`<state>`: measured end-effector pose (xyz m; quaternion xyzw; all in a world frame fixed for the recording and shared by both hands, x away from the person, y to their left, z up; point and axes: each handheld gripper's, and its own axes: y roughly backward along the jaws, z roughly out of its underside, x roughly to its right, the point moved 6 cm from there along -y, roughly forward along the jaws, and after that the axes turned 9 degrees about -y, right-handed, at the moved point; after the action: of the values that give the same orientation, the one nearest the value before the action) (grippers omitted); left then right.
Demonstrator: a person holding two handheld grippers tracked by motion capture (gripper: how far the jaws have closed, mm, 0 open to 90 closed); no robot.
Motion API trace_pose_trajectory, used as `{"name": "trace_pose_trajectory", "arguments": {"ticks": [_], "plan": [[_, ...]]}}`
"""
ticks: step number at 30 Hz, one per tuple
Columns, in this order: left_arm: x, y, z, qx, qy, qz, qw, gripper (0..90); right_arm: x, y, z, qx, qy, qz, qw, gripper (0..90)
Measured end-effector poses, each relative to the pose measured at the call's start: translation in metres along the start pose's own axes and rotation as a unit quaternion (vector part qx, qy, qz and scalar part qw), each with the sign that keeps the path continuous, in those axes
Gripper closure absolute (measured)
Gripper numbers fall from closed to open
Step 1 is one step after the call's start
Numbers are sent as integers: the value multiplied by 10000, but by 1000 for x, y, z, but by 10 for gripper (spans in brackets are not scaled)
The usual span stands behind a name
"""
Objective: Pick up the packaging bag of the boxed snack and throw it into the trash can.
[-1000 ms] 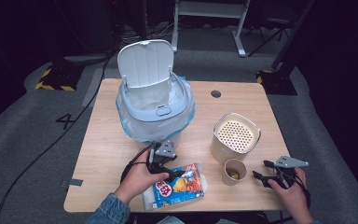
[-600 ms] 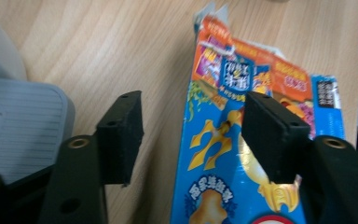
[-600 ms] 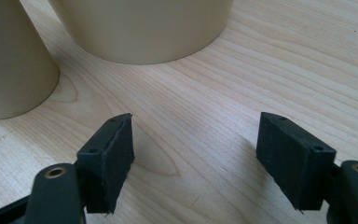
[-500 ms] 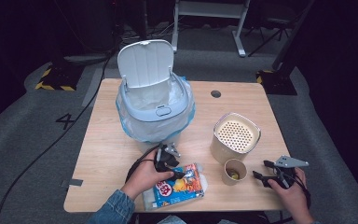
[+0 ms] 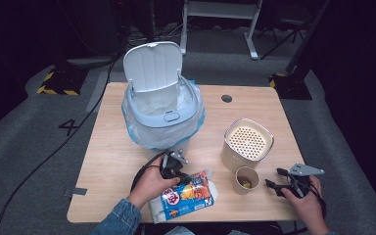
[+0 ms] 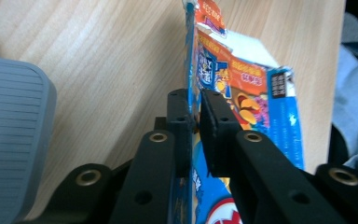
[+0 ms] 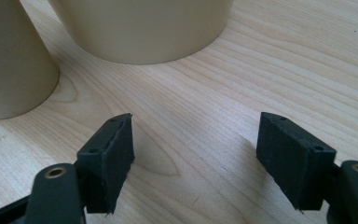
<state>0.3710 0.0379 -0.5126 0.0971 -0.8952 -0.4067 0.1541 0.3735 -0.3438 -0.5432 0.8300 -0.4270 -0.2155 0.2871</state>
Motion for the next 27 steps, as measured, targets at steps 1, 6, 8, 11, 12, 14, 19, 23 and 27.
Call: {"name": "trace_pose_trajectory", "arguments": {"ticks": [1,6,8,11,12,14,19,23,27], "plan": [[1,3,-1,33,22,22,10000,849,0,0,0,0,-1,0,10000,276],[7,26,-11,576,-124,23,9983,880,0,0,0,0,-1,0,10000,276],[8,31,-13,660,-143,-23,9977,881,0,0,0,1,1,0,10000,276],[11,40,-19,878,-182,-127,9959,881,0,0,0,-1,-2,0,10000,276],[12,43,-22,967,-198,-125,9950,882,1,-1,-1,8,-9,32,10000,276],[14,49,-26,1103,-257,-172,9934,883,1,-1,-1,3,-20,39,10000,275],[18,65,-35,1496,-323,-215,9880,884,1,-1,-1,2,-21,38,10000,275],[20,81,-41,1834,-385,-342,9817,884,1,-1,-1,2,-21,39,10000,275],[22,96,-47,2136,-442,-493,9747,885,1,-1,-1,1,-21,38,10000,275]]}}
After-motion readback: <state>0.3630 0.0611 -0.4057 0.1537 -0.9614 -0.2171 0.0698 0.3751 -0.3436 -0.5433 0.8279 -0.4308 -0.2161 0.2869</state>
